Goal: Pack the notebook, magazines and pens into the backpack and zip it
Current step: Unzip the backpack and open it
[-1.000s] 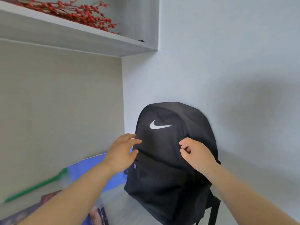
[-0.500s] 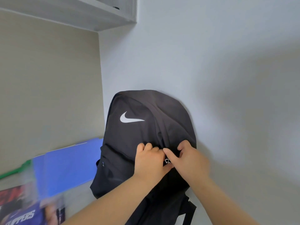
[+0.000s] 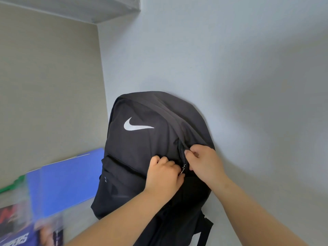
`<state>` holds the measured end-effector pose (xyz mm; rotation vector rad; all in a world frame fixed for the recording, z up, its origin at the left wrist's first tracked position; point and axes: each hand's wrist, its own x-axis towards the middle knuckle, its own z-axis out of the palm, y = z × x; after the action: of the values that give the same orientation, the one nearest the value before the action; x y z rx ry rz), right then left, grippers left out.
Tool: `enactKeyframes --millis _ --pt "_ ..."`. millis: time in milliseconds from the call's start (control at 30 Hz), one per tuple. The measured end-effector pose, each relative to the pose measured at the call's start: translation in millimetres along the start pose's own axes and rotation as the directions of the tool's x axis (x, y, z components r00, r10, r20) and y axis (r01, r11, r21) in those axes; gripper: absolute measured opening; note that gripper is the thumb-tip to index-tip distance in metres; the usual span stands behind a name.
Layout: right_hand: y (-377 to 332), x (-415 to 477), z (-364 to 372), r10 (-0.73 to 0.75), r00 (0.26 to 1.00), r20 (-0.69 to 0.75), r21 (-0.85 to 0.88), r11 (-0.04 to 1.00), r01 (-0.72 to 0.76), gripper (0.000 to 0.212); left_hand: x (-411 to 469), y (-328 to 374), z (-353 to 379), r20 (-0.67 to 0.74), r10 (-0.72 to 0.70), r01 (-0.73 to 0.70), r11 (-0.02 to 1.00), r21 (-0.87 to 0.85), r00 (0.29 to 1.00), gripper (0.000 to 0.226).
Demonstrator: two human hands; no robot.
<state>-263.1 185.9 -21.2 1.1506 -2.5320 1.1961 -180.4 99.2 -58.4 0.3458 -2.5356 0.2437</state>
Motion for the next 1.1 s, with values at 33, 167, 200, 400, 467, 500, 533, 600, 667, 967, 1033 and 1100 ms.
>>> enactKeyframes --millis 33,167,200,400,467,500,533,600,667,967,1033,1100 --pt "1.2 -0.2 -0.3 -0.003 1.0 0.009 0.01 1.0 0.003 0.04 -0.2 -4.2 -1.2 -0.02 0.002 -0.002 1.0 -0.007 1.0 0.024" --pt "6.8 -3.5 0.8 -0.032 0.999 0.017 0.051 0.998 0.032 0.03 6.6 -17.9 -19.8 -0.091 0.044 -0.048 0.998 -0.045 0.995 0.015" --pt "7.5 -6.4 2.6 -0.061 0.998 0.019 0.034 0.998 0.061 0.027 8.0 -18.9 -25.1 -0.099 0.049 -0.053 0.998 -0.039 0.994 0.016" --pt "11.2 -17.9 20.1 -0.185 0.982 0.02 -0.173 0.967 0.186 0.052 10.7 -21.9 -44.4 -0.217 0.001 -0.021 0.996 -0.092 0.976 0.021" --pt "9.9 -15.6 21.9 -0.167 0.986 -0.029 -0.226 0.961 0.156 0.03 10.6 -19.5 -51.0 -0.229 0.021 -0.044 0.995 -0.093 0.973 0.028" --pt "9.1 -14.1 22.4 -0.163 0.986 -0.035 -0.262 0.953 0.149 0.026 11.1 -18.7 -54.6 -0.237 0.029 -0.055 0.993 -0.105 0.971 0.027" --pt "9.0 -13.7 22.9 -0.162 0.987 -0.017 -0.293 0.944 0.15 0.027 12.4 -19.5 -58.3 -0.251 0.029 -0.061 0.991 -0.118 0.968 0.024" --pt "12.2 -13.4 24.1 -0.129 0.992 0.014 -0.317 0.94 0.127 0.029 18.3 -25.4 -68.6 -0.297 -0.018 -0.028 0.988 -0.149 0.955 0.024" --pt "16.4 -15.3 21.7 -0.08 0.997 0.024 -0.318 0.944 0.083 0.038 27.2 -37.1 -81.9 -0.346 -0.136 0.067 0.977 -0.204 0.928 0.027" --pt "-25.9 -16.4 0.3 -0.201 0.977 -0.065 -0.168 0.968 0.188 0.03 42.9 -52.8 -108.2 -0.399 -0.226 0.063 0.922 -0.382 0.889 0.019" --pt "-48.1 -5.9 -8.3 -0.273 0.945 -0.181 -0.21 0.949 0.235 0.036 44.2 -51.6 -110.4 -0.406 -0.193 0.025 0.923 -0.384 0.893 0.018" --pt "-65.9 6.0 -14.6 -0.303 0.933 -0.193 -0.347 0.911 0.224 0.035 43.7 -57.0 -113.5 -0.409 -0.198 0.024 0.919 -0.393 0.891 0.016"
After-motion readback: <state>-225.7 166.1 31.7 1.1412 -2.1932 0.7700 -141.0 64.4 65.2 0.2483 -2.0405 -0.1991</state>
